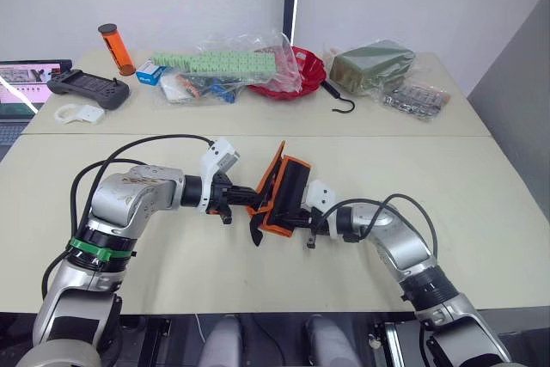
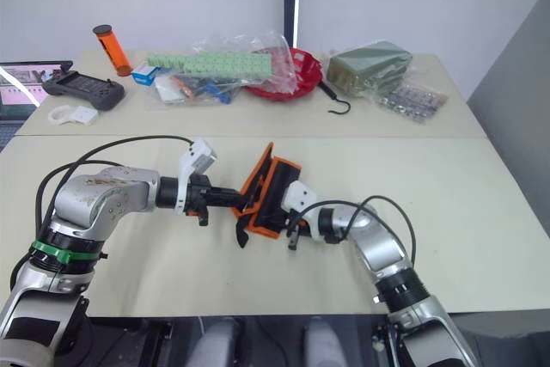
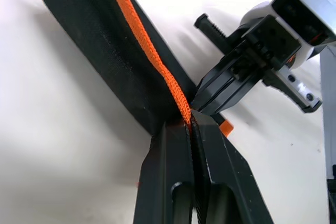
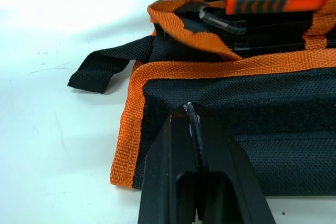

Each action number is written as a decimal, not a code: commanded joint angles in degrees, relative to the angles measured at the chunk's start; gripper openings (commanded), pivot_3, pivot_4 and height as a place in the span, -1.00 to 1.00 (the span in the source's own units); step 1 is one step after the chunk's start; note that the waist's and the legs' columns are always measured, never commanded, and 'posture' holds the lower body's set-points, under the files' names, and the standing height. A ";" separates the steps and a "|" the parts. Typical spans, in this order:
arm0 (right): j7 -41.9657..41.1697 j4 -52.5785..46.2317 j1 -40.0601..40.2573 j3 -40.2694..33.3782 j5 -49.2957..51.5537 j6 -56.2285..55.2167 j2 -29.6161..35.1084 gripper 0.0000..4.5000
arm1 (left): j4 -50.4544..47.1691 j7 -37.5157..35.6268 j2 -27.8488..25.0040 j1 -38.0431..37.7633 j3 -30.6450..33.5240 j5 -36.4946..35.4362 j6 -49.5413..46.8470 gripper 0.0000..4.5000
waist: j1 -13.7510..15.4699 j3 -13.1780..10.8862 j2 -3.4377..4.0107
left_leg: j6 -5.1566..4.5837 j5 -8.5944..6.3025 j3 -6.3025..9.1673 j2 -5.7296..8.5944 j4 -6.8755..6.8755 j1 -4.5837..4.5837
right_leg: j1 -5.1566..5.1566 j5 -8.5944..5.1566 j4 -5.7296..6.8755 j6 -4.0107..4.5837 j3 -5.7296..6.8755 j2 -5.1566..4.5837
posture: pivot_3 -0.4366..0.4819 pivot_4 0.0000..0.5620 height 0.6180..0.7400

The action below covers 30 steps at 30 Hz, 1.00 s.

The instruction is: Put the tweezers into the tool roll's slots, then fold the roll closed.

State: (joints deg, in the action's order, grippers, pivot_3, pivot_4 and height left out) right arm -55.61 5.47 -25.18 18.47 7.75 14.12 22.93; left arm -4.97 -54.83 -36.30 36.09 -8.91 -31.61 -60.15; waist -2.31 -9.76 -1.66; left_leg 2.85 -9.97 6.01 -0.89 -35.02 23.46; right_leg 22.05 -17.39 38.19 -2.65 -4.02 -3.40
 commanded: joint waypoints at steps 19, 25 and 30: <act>0.84 -6.45 4.49 -3.29 2.09 4.16 3.02 -1.00 | 5.17 -1.32 7.28 2.70 -11.43 6.44 4.68 -0.99 | 0.44 0.01 0.00 | 0.00 0.00 0.01 0.04 -0.07 -0.11 | -0.19 0.00 -0.04 -0.02 0.00 -0.02 | -0.05 -0.47 1.00; 0.72 -7.95 4.44 -4.76 3.37 4.95 4.80 -1.00 | 6.46 -2.09 7.45 2.35 -12.43 8.01 6.01 -0.99 | 0.41 0.01 0.00 | 0.00 0.00 0.01 0.04 -0.07 -0.11 | -0.19 0.00 -0.04 -0.02 0.00 -0.02 | -0.05 -0.47 1.00; 0.61 -7.70 3.72 -6.28 3.85 5.03 6.04 -1.00 | 7.10 -1.92 8.38 1.36 -13.83 9.17 6.55 -0.99 | 0.44 0.01 0.00 | 0.00 0.00 0.01 0.04 -0.08 -0.10 | -0.20 0.00 -0.05 -0.02 0.00 -0.02 | -0.05 -0.47 1.00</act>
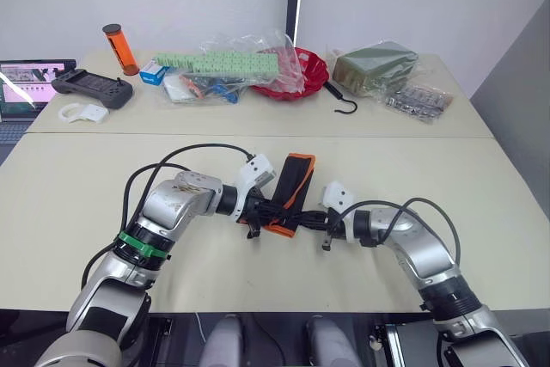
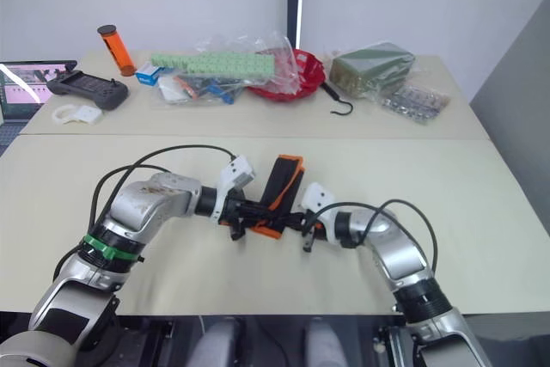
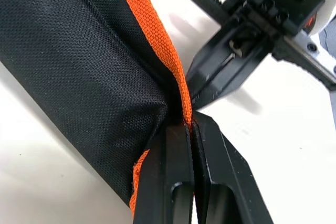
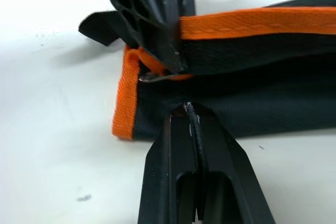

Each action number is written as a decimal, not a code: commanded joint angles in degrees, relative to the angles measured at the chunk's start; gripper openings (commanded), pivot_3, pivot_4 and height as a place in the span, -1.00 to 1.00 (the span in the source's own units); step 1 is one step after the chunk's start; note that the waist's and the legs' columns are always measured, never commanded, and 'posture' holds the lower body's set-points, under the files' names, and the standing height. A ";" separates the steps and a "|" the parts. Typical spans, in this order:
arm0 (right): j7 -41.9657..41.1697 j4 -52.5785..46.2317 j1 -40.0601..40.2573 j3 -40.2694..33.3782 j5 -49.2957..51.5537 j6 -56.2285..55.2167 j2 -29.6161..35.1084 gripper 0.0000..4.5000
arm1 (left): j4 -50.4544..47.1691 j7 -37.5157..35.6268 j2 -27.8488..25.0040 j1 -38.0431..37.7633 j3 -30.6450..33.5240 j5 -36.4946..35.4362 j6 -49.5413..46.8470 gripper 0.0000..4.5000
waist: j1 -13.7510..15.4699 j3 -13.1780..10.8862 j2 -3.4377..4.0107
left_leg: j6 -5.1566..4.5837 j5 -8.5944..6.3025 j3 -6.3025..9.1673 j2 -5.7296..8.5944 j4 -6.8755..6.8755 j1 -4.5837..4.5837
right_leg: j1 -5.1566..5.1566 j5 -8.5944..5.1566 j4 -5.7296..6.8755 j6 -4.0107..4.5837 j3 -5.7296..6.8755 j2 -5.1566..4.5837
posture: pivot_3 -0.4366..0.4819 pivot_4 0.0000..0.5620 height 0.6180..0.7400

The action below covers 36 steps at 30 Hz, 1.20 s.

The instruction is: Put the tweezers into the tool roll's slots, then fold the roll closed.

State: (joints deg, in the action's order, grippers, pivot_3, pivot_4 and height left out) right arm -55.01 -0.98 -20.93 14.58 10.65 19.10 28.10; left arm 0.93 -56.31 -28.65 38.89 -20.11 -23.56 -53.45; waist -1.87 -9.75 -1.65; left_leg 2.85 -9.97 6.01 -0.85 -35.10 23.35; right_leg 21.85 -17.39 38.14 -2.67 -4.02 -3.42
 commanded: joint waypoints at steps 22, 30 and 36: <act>-0.30 -2.81 -5.95 -15.26 12.15 6.00 3.54 -1.00 | 0.90 -0.91 -0.01 -2.22 -6.11 4.82 -2.61 0.98 | 0.24 0.02 0.04 | -0.01 0.00 0.01 0.01 -0.04 -0.69 | -0.82 -0.16 -0.11 -0.30 0.01 0.00 | -0.05 -0.47 1.00; 1.58 -0.06 -9.45 -10.87 10.39 6.24 -0.08 -1.00 | -1.61 -1.45 -0.09 -3.19 -5.94 3.53 -4.37 0.98 | 0.13 0.04 0.07 | -0.03 0.01 0.02 0.00 0.00 -0.78 | -0.88 -0.17 -0.12 -0.35 -0.01 0.00 | -0.05 -0.47 1.00; 3.10 3.45 -10.96 -7.50 7.52 4.64 -2.98 -1.00 | -2.15 -1.74 -0.90 -3.34 -5.27 3.33 -5.06 0.98 | -0.10 0.05 0.09 | -0.03 0.01 0.02 0.00 0.02 -0.73 | -0.83 -0.15 -0.13 -0.31 0.00 0.00 | -0.05 -0.47 1.00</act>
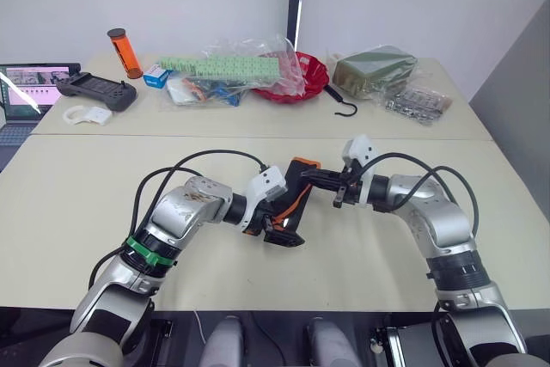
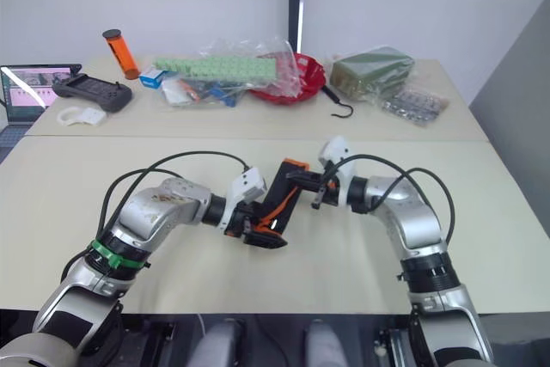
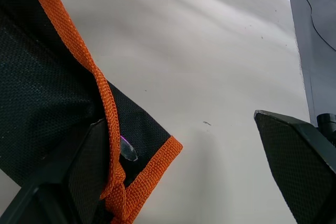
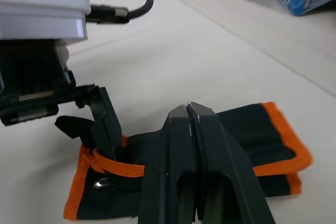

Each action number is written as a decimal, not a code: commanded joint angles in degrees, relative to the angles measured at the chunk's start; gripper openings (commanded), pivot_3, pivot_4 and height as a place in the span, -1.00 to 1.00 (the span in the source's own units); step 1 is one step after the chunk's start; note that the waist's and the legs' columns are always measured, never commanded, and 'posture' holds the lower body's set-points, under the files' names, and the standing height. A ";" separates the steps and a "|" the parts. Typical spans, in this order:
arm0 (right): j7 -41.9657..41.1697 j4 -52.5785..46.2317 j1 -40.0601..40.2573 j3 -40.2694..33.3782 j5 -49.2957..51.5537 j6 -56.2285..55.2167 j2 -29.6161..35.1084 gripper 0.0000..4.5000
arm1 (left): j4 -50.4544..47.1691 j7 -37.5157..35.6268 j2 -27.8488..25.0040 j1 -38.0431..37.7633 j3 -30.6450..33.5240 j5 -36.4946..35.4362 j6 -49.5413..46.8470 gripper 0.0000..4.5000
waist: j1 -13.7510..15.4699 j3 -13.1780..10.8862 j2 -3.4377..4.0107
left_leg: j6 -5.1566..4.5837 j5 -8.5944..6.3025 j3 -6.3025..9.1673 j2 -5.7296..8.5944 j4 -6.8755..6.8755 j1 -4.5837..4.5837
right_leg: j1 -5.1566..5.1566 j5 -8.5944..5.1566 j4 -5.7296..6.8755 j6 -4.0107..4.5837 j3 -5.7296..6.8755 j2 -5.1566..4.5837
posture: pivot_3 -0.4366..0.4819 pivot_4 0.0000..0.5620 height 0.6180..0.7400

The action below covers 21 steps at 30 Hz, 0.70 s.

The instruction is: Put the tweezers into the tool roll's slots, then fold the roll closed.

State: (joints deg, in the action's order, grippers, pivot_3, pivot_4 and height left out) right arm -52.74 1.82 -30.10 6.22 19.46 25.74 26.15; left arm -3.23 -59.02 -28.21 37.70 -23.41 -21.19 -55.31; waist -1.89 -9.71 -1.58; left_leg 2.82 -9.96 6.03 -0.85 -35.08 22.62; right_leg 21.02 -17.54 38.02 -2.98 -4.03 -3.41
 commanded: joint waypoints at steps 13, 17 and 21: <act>2.59 16.05 -3.58 6.93 -10.85 -7.33 -4.23 -1.00 | 2.75 1.16 -1.57 -1.29 -0.53 -0.16 -3.46 0.16 | -0.65 0.01 0.02 | 0.00 0.00 0.01 -0.02 0.16 -0.01 | 0.09 0.06 0.02 0.12 0.01 0.02 | -0.05 -0.47 1.00; 2.45 18.84 -3.29 7.33 -12.06 -9.02 -3.98 -1.00 | 0.93 0.12 -3.68 -1.18 1.17 -1.71 -4.69 -0.41 | -1.01 0.01 0.02 | -0.01 -0.01 0.00 -0.03 0.22 -0.01 | 0.11 0.06 0.01 0.13 0.01 0.02 | -0.05 -0.47 1.00; 1.77 20.22 -3.35 7.75 -12.50 -9.76 -3.80 -1.00 | -1.05 -0.86 -6.48 -0.77 3.93 -3.94 -6.24 -0.99 | -1.84 0.01 0.02 | -0.07 -0.05 0.00 -0.05 0.31 -0.01 | 0.17 0.10 0.03 0.20 0.00 0.04 | -0.05 -0.47 1.00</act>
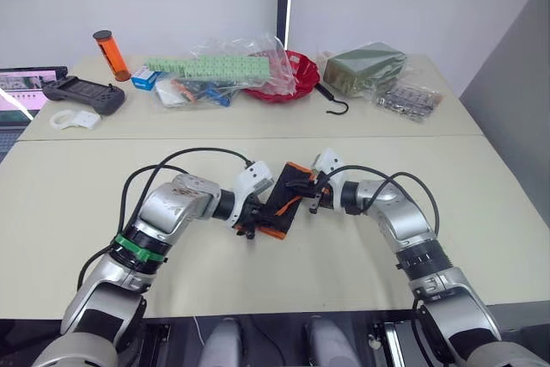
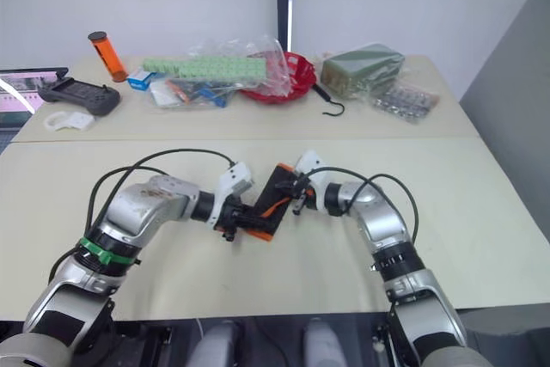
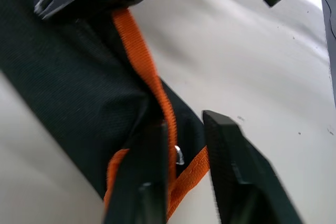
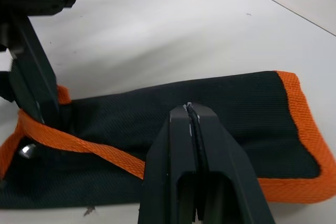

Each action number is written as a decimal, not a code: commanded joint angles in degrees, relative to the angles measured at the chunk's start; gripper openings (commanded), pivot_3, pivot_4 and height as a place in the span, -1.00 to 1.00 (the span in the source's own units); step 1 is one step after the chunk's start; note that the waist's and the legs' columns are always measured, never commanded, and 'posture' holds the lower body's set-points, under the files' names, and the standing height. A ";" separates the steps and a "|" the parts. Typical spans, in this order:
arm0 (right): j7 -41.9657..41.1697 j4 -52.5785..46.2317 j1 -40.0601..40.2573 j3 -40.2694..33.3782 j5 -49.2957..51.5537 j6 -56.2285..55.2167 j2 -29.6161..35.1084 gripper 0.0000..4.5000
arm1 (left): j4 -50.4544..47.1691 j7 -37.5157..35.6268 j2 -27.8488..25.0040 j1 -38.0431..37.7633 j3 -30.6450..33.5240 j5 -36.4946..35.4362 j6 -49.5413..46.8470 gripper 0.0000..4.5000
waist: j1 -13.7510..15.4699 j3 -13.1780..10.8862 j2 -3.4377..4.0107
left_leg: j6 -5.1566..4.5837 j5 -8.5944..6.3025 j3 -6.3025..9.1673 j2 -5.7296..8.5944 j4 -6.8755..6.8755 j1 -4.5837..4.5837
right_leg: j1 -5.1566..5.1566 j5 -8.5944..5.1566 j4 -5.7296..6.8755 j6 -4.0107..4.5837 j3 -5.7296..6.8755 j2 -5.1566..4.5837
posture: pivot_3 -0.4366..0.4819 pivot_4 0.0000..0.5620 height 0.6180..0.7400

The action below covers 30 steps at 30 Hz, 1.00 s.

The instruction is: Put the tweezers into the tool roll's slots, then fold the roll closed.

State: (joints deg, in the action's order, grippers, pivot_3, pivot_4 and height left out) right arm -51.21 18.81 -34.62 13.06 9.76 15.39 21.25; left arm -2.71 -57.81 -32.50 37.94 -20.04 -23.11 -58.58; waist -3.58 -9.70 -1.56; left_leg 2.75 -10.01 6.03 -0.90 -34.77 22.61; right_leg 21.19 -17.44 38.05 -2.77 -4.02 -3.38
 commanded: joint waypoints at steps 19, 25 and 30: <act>-1.18 3.34 2.10 3.87 -3.65 1.39 0.29 -1.00 | -6.89 -2.48 -5.88 -1.40 2.60 -7.86 -5.40 -0.99 | -0.42 0.00 0.00 | -0.01 -0.01 0.00 0.00 0.03 0.05 | 0.06 0.00 -0.01 0.00 0.00 0.00 | -0.05 -0.47 1.00; -1.35 3.14 2.49 4.14 -3.86 1.31 0.44 -1.00 | -8.75 -4.52 -7.31 -1.45 2.40 -8.65 -5.42 0.00 | -0.26 0.00 0.00 | -0.01 -0.01 0.00 0.00 0.01 0.04 | 0.04 0.00 -0.02 0.00 0.00 -0.01 | -0.05 -0.47 1.00; -1.57 3.21 2.70 4.64 -4.18 1.25 0.28 -1.00 | -8.72 -6.10 -9.67 -0.58 4.35 -9.20 -4.36 0.74 | -0.25 0.00 0.00 | -0.01 -0.01 0.00 0.01 0.00 0.04 | 0.04 -0.01 -0.03 0.01 0.00 0.00 | -0.05 -0.47 1.00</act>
State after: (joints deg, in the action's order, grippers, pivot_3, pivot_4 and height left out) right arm -52.33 19.22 -34.59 14.74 8.77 14.69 21.16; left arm -10.40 -63.00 -40.94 36.46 -17.39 -31.73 -63.69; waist -3.83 -9.70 -1.56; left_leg 2.74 -10.02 6.03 -0.90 -34.77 22.65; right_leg 21.23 -17.45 38.02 -2.77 -4.03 -3.38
